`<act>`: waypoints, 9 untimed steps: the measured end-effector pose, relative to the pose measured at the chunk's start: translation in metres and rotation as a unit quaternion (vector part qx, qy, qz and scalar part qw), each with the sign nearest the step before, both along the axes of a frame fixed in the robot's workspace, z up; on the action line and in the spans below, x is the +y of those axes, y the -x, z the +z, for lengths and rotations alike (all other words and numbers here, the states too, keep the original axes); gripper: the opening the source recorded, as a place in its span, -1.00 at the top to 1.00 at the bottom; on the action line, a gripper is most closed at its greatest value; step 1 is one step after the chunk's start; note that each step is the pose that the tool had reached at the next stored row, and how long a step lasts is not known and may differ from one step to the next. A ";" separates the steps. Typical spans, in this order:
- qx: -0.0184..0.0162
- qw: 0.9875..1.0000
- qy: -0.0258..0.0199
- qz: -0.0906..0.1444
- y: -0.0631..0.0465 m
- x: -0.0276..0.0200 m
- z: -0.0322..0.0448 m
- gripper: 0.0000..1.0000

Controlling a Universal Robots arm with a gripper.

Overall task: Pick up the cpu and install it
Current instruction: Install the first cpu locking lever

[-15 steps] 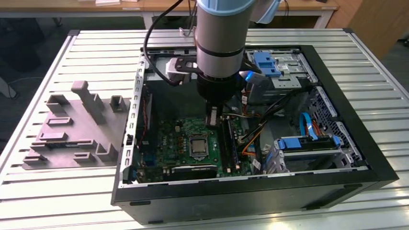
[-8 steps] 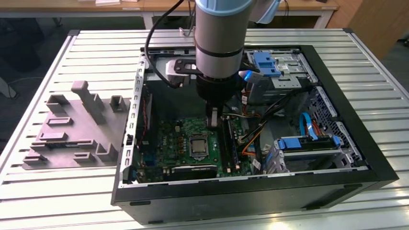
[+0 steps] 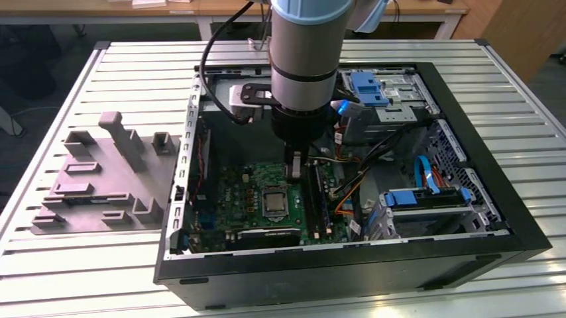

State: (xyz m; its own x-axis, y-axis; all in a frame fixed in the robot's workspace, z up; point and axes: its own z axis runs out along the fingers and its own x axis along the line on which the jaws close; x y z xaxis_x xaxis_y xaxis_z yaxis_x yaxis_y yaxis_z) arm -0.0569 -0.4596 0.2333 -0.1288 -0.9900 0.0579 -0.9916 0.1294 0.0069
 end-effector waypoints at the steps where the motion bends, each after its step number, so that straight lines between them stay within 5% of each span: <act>1: 0.000 1.000 0.000 0.000 0.000 0.0000 0.0000 0.79; 9: 0.000 1.000 0.000 0.000 0.000 0.0000 0.0000 0.79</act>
